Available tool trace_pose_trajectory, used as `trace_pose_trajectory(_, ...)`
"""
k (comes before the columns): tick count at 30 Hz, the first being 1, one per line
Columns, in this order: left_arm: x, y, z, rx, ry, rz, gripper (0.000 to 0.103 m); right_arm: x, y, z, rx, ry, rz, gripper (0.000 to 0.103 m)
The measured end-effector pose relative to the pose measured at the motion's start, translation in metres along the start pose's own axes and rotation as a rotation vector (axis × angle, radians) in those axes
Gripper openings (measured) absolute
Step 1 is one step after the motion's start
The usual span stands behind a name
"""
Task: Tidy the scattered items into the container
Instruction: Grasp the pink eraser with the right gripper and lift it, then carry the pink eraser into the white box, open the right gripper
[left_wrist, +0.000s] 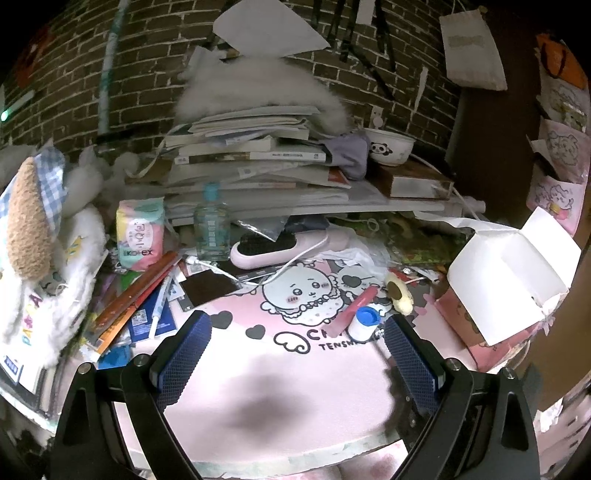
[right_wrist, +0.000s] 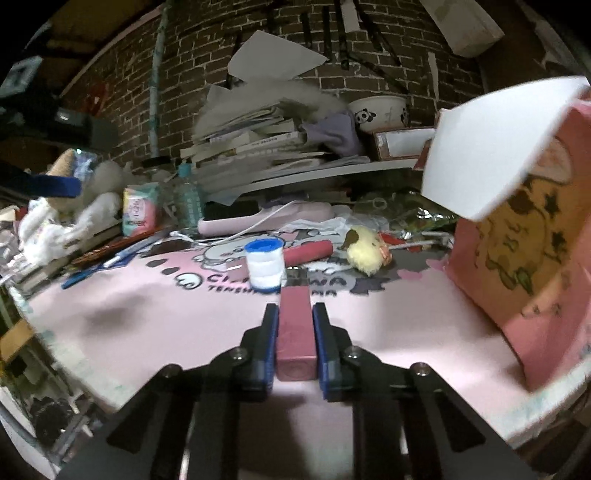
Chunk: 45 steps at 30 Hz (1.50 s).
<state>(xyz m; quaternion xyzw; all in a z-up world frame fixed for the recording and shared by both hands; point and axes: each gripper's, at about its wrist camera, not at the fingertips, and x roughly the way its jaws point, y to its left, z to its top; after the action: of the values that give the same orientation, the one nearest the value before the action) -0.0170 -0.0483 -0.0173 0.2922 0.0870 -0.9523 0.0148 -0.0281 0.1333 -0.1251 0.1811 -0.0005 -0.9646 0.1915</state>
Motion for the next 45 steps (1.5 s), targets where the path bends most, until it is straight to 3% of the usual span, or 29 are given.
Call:
trace_pose_trajectory(14,0.002,-0.001,-0.002,0.004,0.017,0.012,0.094,0.016,0.005,-0.007,-0.060,-0.106,-0.006,0.017)
trace_pose_trajectory(21,0.001,-0.001,-0.003,-0.002,0.016,0.006,0.094,0.013,0.000,-0.001,-0.057,-0.084,0.015,0.015)
trace_pose_trajectory(30,-0.002,0.004,-0.004,-0.017,0.006,0.000,0.094,-0.009,0.020,0.022,-0.191,-0.173,0.032,0.015)
trace_pose_trajectory(37,-0.001,0.009,-0.006,-0.029,0.014,0.005,0.094,0.007,0.016,0.011,-0.141,-0.073,0.066,0.015)
trace_pose_trajectory(45,0.000,0.006,-0.006,-0.019,0.026,0.013,0.094,0.008,0.012,-0.009,-0.103,-0.078,0.073,0.015)
